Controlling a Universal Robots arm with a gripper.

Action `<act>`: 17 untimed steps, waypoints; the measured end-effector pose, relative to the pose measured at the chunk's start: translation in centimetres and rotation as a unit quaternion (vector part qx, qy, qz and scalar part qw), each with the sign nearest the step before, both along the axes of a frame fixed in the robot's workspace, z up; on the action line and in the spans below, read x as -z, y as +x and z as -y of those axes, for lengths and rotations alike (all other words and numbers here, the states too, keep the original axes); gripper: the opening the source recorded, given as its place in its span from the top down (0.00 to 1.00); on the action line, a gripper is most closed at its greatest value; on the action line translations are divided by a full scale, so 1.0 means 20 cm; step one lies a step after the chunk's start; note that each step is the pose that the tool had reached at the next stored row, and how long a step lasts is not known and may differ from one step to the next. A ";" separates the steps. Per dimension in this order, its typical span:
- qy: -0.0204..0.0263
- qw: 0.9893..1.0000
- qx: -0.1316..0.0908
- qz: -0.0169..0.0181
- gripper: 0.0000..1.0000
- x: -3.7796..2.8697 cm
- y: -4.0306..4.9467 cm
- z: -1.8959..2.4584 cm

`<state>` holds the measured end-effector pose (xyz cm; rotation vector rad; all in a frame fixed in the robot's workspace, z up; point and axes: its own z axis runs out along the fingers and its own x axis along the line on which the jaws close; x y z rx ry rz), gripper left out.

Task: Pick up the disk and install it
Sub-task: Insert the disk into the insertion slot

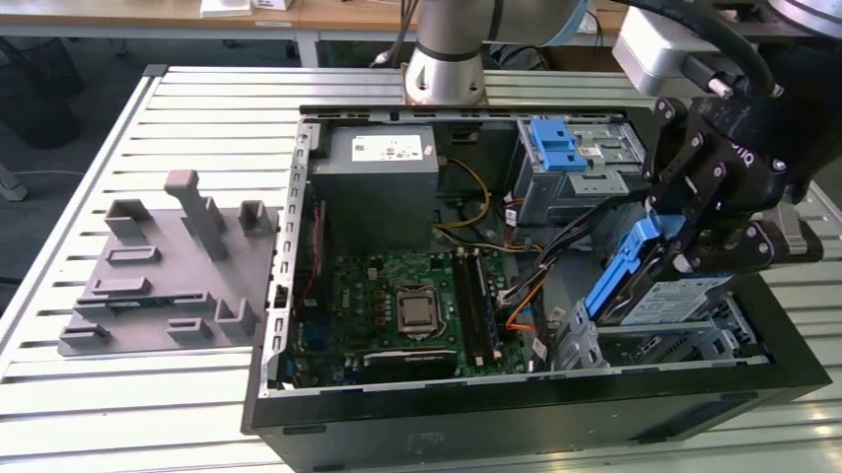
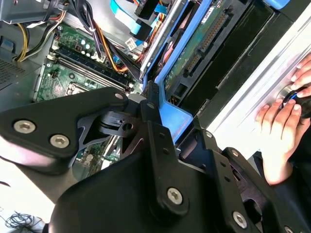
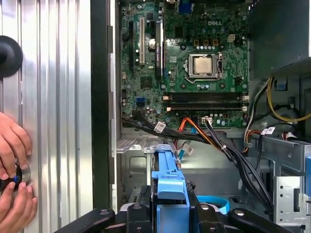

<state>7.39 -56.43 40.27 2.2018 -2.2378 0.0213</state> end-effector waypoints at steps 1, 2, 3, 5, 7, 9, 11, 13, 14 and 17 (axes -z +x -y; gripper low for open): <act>0.000 1.000 0.000 0.000 0.64 0.005 0.000 0.000; 0.000 1.000 0.000 0.000 0.64 0.010 0.000 0.000; 0.000 1.000 0.000 0.000 0.64 0.016 0.000 0.000; 0.000 1.000 0.000 0.000 0.64 0.027 0.000 0.001; 0.000 1.000 0.000 0.000 0.64 0.039 0.000 0.001; 0.000 1.000 0.000 0.000 0.64 0.050 0.000 0.001; 0.000 1.000 0.000 0.000 0.64 0.062 0.000 0.001; 0.000 1.000 0.000 0.000 0.64 0.073 0.000 0.001; 0.000 1.000 0.000 0.000 0.64 0.078 0.000 0.001; 0.000 1.000 0.000 0.000 0.64 0.094 0.000 0.001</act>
